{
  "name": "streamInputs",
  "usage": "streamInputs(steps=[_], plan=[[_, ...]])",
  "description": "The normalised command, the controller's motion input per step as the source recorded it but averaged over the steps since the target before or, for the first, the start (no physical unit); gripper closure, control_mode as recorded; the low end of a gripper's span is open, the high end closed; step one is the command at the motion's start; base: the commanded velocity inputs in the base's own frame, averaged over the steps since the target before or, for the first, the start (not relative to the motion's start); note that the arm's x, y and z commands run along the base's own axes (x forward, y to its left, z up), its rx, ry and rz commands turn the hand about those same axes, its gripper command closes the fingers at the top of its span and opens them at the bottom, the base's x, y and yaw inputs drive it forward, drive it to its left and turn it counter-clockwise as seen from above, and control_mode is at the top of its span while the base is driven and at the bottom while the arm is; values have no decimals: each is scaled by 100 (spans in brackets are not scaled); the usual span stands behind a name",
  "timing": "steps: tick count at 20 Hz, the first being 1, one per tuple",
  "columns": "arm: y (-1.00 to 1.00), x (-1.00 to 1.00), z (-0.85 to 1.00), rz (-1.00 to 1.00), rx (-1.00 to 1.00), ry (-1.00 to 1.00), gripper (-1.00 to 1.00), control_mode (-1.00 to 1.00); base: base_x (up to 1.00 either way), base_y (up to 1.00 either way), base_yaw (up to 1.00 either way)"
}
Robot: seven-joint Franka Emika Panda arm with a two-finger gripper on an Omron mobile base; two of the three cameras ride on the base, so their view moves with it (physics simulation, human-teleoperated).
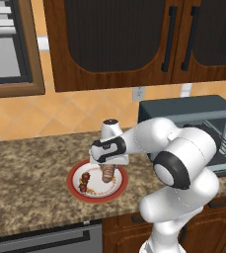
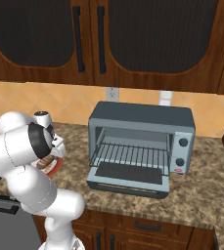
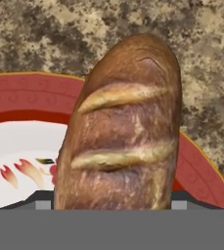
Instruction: Pick up the kebab skewer and baguette bread, and place them inside the toaster oven. Close the toaster oven door and start by setting the timer.
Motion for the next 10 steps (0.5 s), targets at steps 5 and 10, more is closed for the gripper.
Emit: streamInputs(steps=[5,10], plan=[[-1,0,15,0,0,-2,100,-100,0,0,0],[-1,-9,95,-4,0,0,100,-100,0,0,0]])
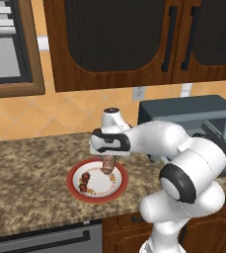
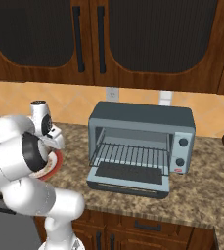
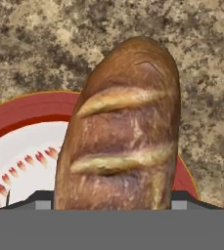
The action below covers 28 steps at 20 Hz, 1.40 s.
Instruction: Pick up the kebab skewer and baguette bread, and place them inside the toaster oven. Close the toaster oven door and start by setting the timer.
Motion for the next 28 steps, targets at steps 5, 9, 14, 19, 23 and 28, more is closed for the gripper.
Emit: streamInputs(steps=[5,9,14,19,23,28], plan=[[-39,-68,54,-14,0,0,100,-100,0,0,0],[-52,-55,44,-21,2,2,100,-100,0,0,0],[-31,-42,43,-29,1,5,100,-100,0,0,0],[-44,-21,41,-34,2,5,100,-100,0,0,0],[-83,-5,14,-32,5,0,100,-100,0,0,0],[-84,-4,9,-29,7,0,100,-100,0,0,0]])
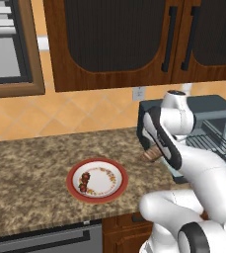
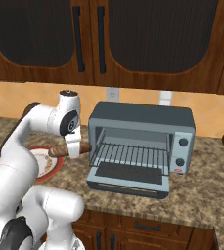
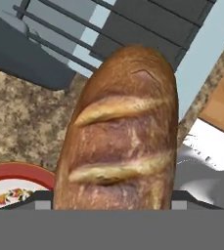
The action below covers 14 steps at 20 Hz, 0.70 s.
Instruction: Pick up the kebab skewer and baguette bread, and place them inside the toaster oven. Close the toaster oven door and start by setting the timer.
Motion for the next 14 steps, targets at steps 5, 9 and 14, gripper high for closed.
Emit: streamInputs(steps=[5,9,14], plan=[[-85,-7,0,-26,6,0,100,-100,0,0,0],[-94,0,0,-21,5,0,100,-100,0,0,0],[-97,0,0,-22,5,0,100,-100,0,0,0]])
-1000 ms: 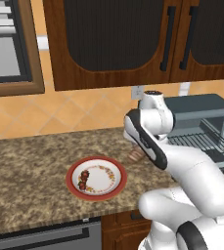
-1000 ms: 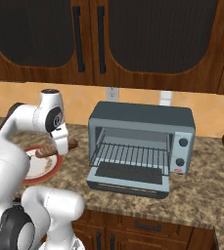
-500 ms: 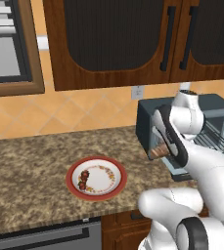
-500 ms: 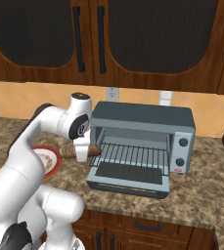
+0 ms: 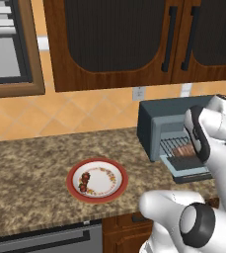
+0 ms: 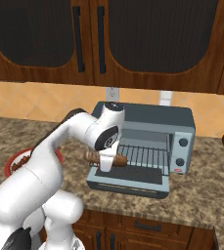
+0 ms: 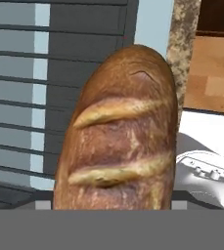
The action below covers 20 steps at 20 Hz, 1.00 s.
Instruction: Pick up the kebab skewer and baguette bread, and place them inside the toaster oven. Close the toaster oven door and start by setting the timer.
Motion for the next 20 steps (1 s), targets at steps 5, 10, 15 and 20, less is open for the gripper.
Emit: streamInputs(steps=[5,10,15,20], plan=[[-56,14,-1,-6,5,-19,100,-100,0,0,0],[-36,19,0,0,5,-30,100,-100,0,0,0],[-21,28,0,0,0,-10,100,-100,0,0,0],[-18,21,0,-2,0,-1,100,-100,0,0,0]])
